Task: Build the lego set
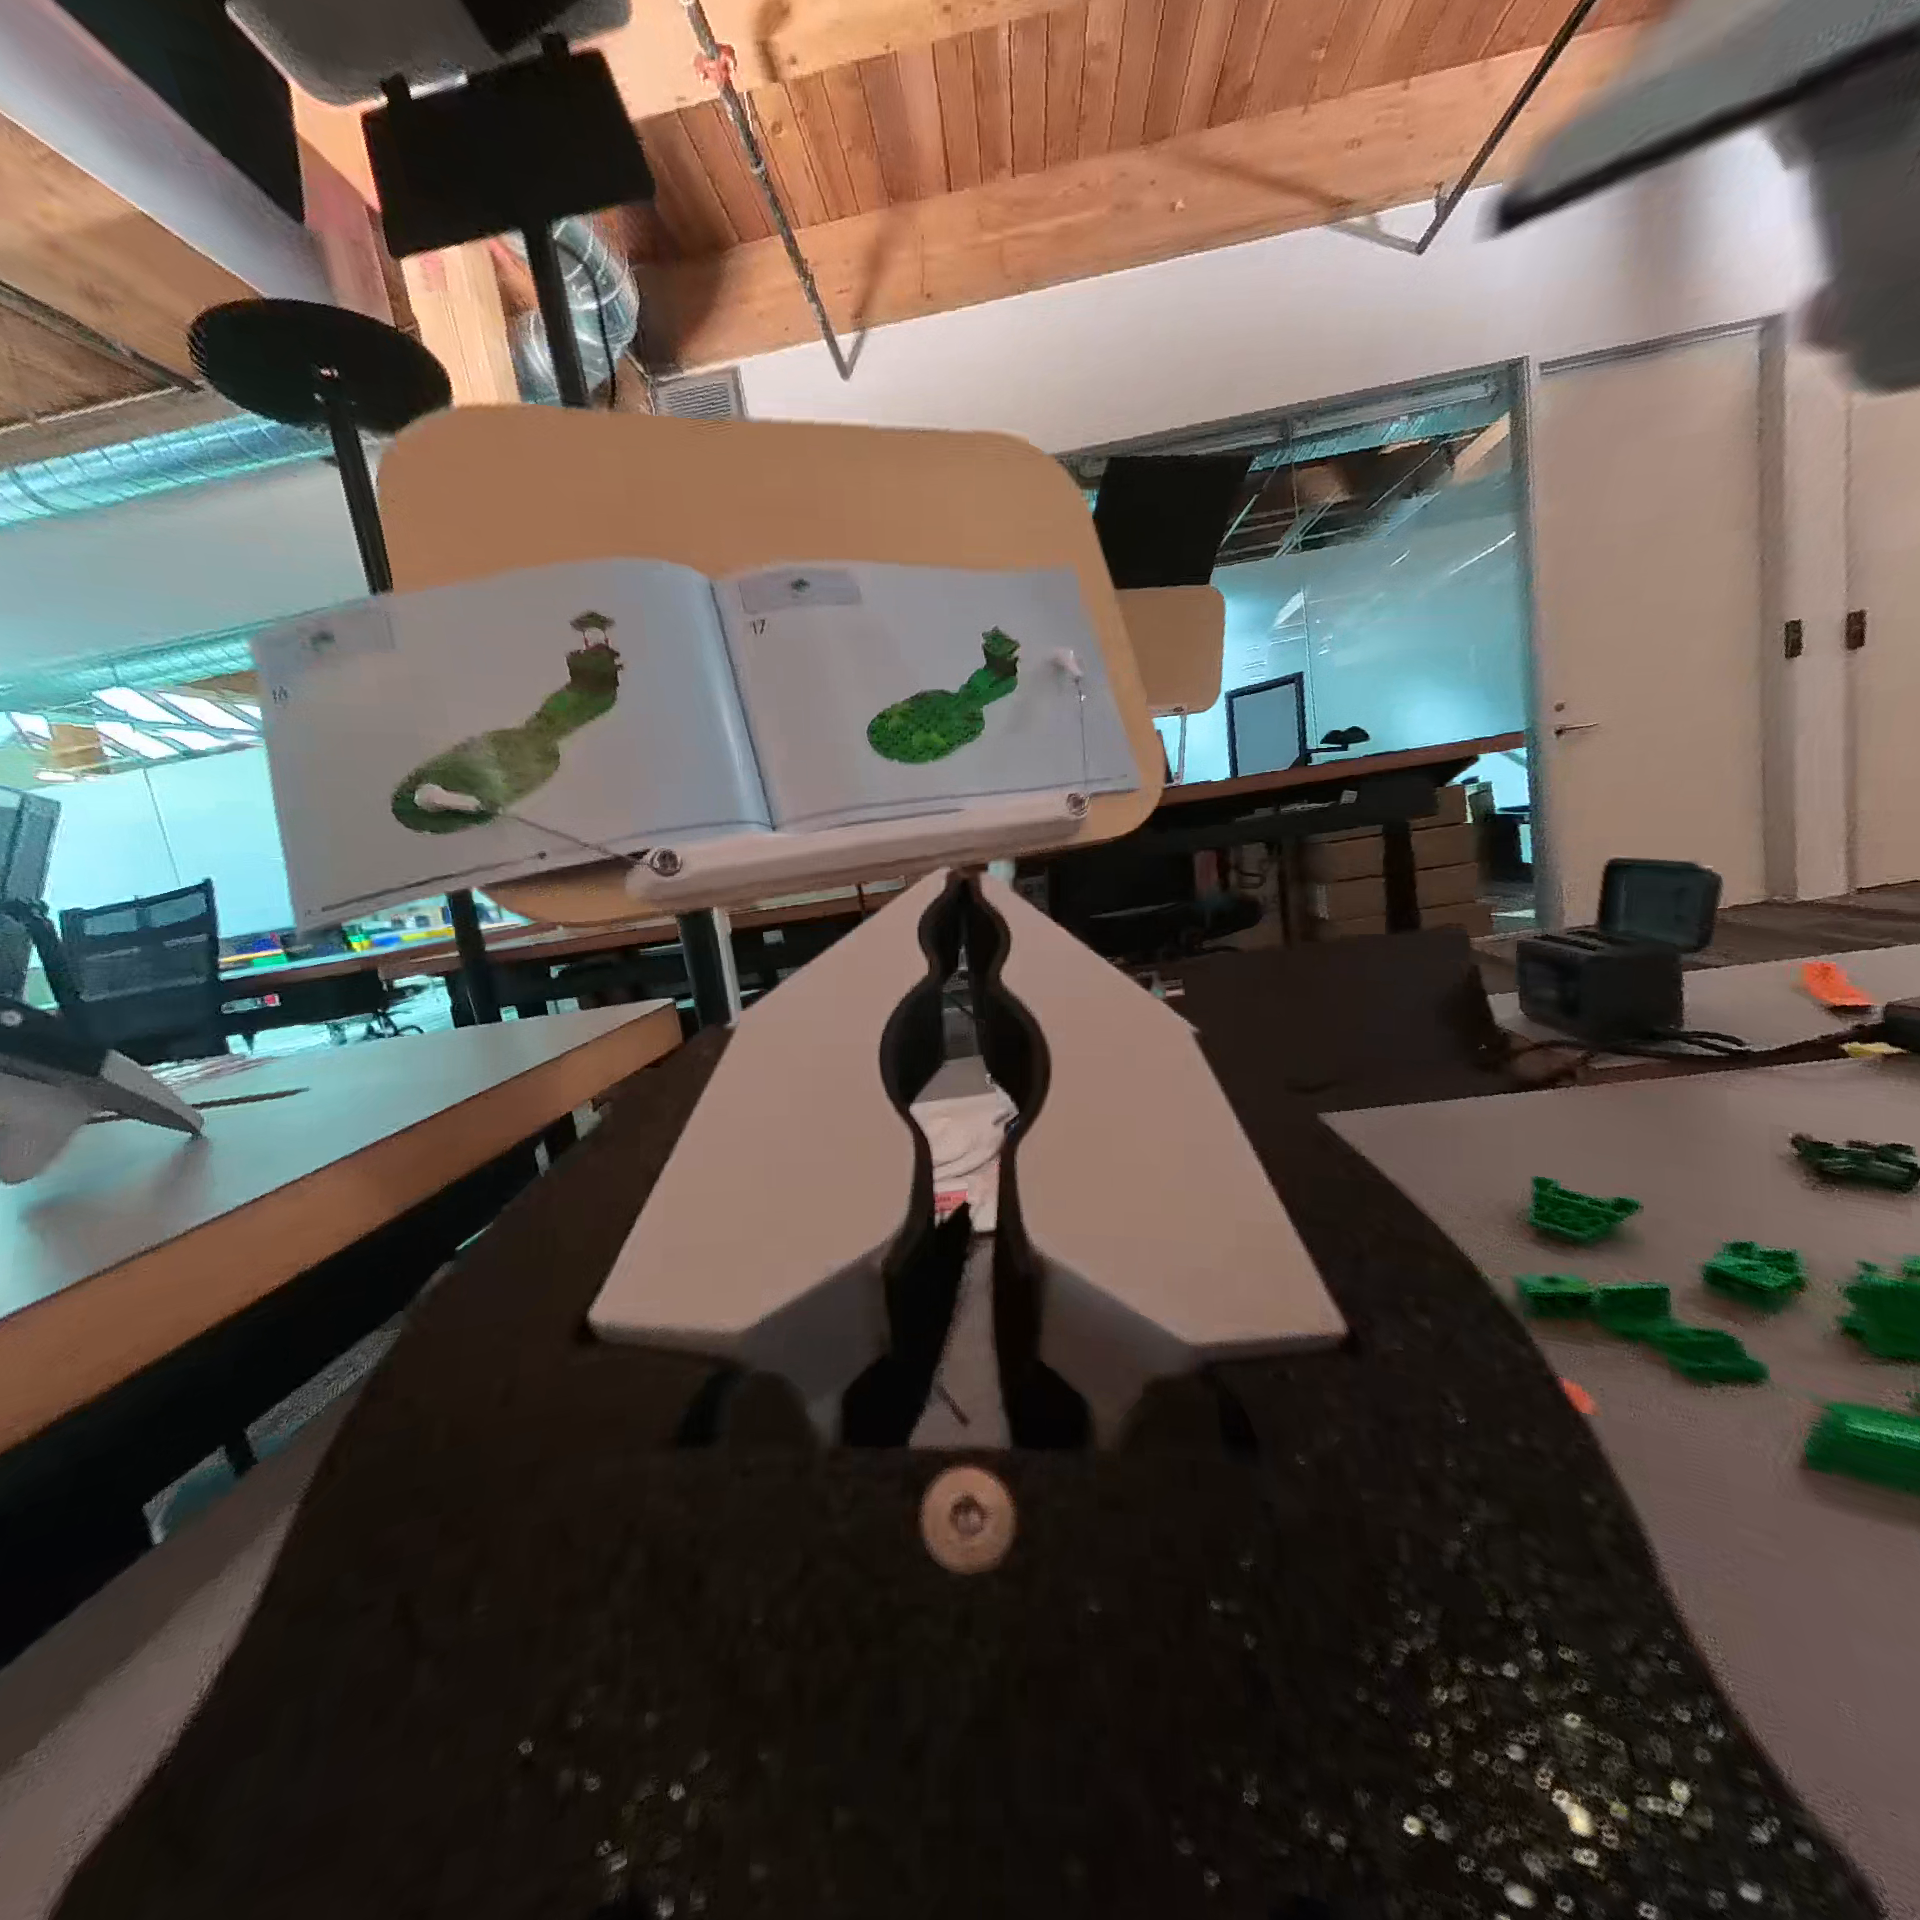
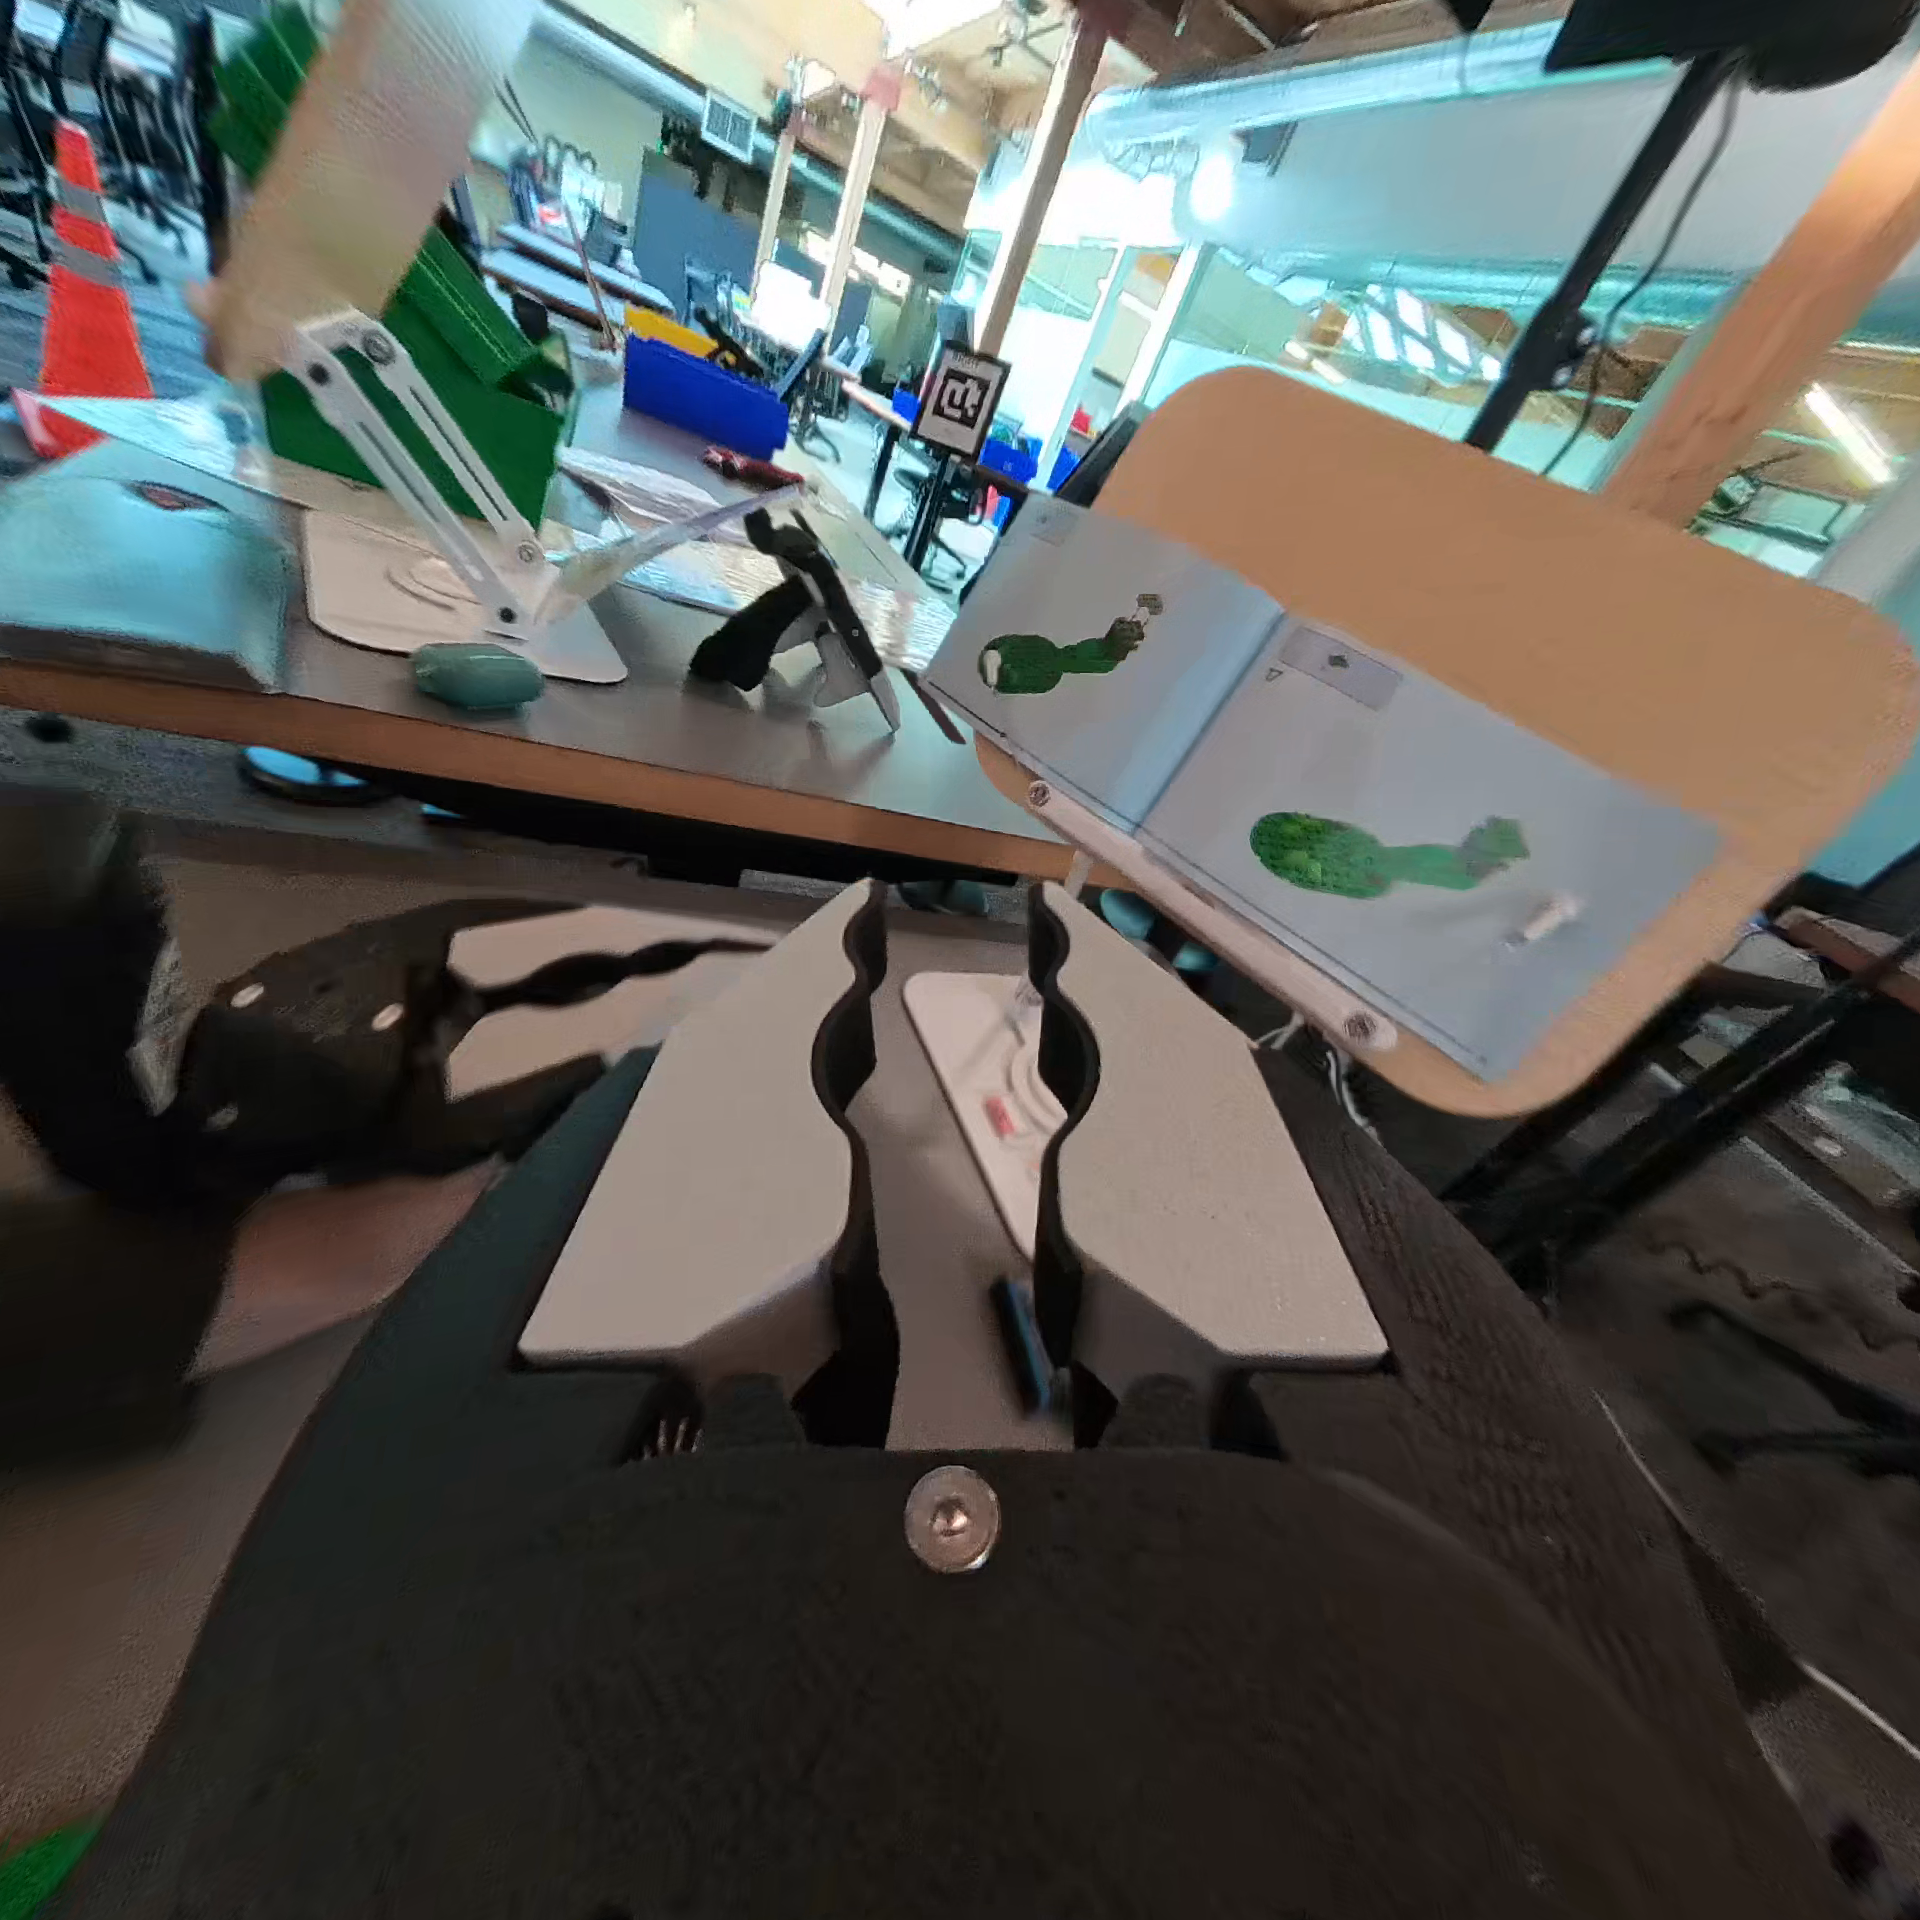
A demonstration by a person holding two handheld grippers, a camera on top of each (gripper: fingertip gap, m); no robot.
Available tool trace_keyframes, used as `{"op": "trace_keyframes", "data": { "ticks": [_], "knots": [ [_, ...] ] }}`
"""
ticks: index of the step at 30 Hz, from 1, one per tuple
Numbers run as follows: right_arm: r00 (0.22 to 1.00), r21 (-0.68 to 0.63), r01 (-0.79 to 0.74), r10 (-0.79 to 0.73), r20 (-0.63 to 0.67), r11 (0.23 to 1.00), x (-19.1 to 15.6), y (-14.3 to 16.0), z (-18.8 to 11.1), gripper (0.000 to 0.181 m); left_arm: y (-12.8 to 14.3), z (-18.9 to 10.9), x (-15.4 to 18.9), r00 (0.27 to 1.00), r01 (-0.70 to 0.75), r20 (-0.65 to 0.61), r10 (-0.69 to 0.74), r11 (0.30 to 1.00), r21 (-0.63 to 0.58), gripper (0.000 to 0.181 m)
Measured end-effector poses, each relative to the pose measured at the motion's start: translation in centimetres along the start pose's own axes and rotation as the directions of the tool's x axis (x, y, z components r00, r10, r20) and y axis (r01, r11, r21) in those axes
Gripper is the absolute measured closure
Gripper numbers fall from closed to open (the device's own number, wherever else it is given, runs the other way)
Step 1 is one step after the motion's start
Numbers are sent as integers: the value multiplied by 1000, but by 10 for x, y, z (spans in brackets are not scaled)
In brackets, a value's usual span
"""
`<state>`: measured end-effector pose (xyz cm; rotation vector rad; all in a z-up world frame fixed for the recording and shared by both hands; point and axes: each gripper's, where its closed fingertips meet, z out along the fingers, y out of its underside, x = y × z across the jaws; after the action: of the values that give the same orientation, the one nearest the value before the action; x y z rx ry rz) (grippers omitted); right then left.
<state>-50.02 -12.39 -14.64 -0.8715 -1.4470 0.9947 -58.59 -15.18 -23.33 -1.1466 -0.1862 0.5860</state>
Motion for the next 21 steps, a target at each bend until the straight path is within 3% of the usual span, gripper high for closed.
{"op": "trace_keyframes", "data": {
  "ticks": [5, 8, 11, 16, 21],
  "knots": [
    [983, -80, 177, -173, 55, 981, 6, 7, 122, 157, 11, 15, -14, 999, 30, -18, -29, 999, 16, 181],
    [952, -152, 199, -155, 265, 968, -23, 23, 190, 168, 13, 19, -20, 999, 32, -27, -32, 999, 12, 181],
    [955, -208, 264, -224, 196, 942, -9, 44, 247, 164, 8, 22, -22, 999, 20, -49, -18, 999, 37, 181],
    [928, -258, 372, -364, 79, 892, 15, 64, 295, 164, 10, 26, -17, 997, 20, -73, -17, 999, 38, 181],
    [870, -277, 493, -461, 176, 825, 0, 91, 306, 167, 10, 28, -7, 994, -7, -112, 13, 999, 46, 181]
  ]
}}
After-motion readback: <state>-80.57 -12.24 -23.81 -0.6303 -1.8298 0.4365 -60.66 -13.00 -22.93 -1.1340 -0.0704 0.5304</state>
